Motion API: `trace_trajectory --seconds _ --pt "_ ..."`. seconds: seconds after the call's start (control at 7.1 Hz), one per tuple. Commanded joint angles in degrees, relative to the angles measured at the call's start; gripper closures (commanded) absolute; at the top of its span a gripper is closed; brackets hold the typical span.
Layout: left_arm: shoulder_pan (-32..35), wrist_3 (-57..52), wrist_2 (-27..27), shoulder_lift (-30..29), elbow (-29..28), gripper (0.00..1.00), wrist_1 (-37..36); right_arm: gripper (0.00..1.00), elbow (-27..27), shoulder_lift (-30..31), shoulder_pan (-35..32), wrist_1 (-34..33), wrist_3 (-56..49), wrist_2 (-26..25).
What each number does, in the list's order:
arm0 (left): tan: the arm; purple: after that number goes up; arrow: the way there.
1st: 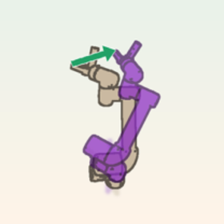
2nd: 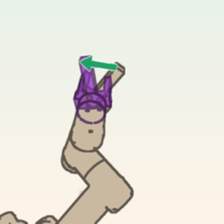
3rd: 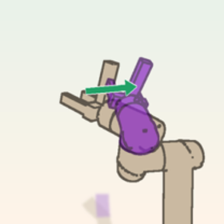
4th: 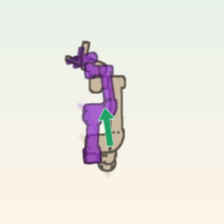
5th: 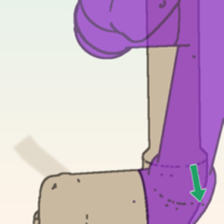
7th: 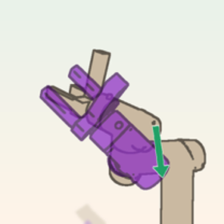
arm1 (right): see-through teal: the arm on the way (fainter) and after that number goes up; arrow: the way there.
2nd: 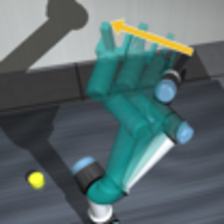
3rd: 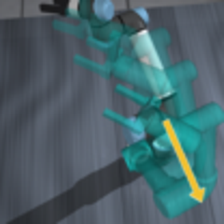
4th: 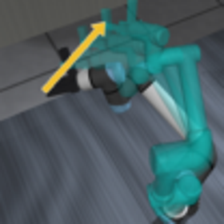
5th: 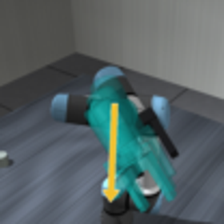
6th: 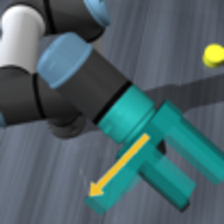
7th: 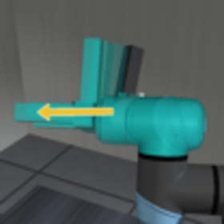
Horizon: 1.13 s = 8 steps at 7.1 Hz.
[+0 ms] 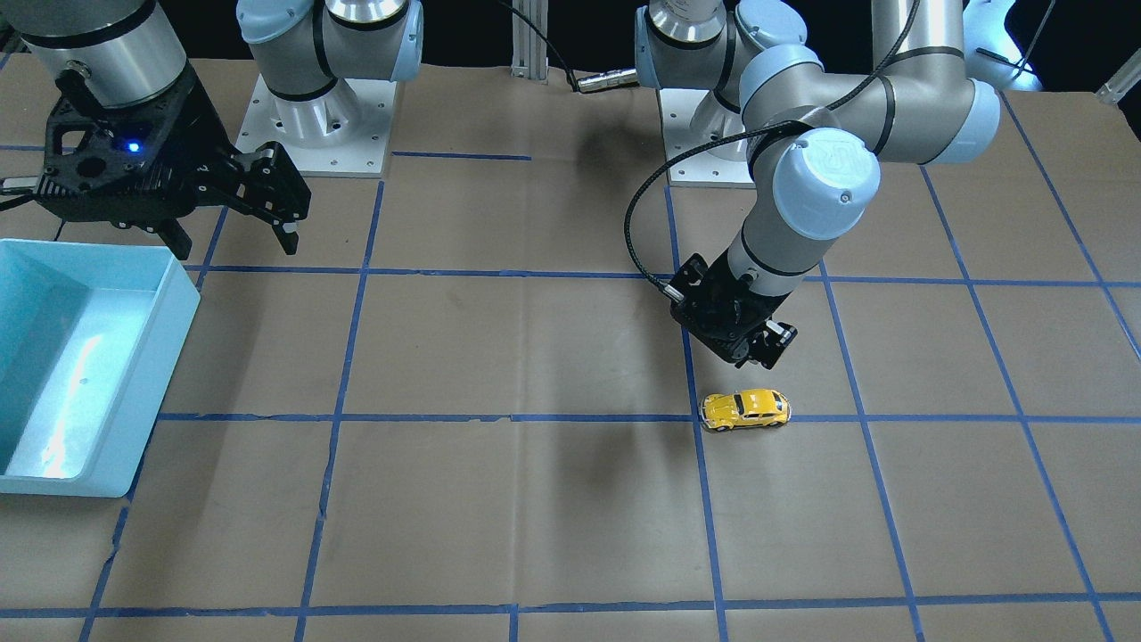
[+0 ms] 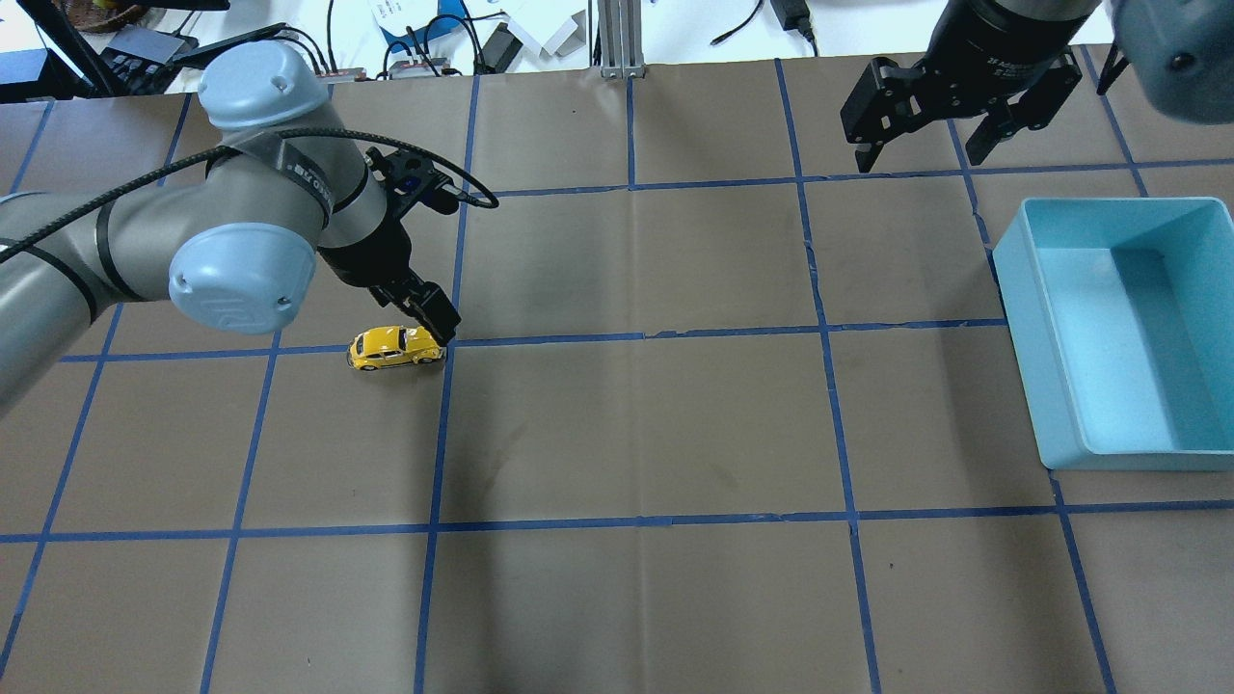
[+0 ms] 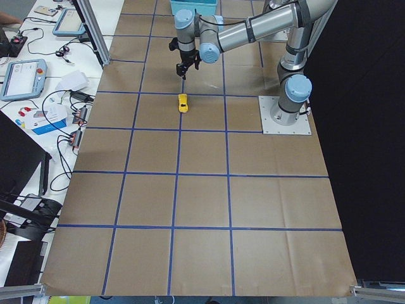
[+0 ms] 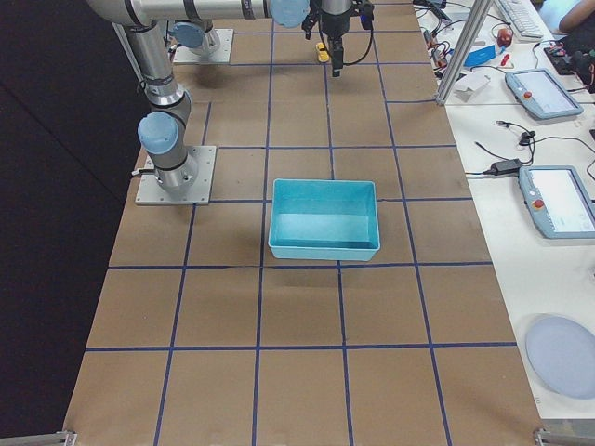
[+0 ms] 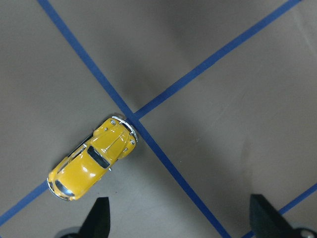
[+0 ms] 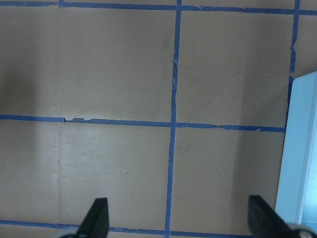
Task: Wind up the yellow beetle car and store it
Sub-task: 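Close the left gripper on the yellow beetle car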
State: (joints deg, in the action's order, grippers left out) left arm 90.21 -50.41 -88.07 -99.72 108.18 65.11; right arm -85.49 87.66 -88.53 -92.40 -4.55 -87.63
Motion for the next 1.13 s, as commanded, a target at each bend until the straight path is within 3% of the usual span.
trace_trajectory --seconds 0.0,0.14,0.28,0.99 --pt "-0.55 -20.86 -0.35 -0.21 2.20 0.01 -4.97 0.00 -0.12 -0.03 0.03 0.03 -0.19 -0.08" --pt "-0.91 -27.22 -2.96 -1.51 3.43 0.01 -7.51 0.00 -0.03 -0.04 0.03 -0.06 -0.37 -0.08" --pt "-1.00 -37.64 -9.08 -3.96 3.88 0.01 -11.37 0.00 -0.03 -0.04 0.03 -0.06 -0.37 -0.08" --pt "-2.57 -39.94 -8.70 -8.82 3.53 0.05 -15.80 0.00 0.06 -0.04 0.03 -0.06 -0.37 -0.08"
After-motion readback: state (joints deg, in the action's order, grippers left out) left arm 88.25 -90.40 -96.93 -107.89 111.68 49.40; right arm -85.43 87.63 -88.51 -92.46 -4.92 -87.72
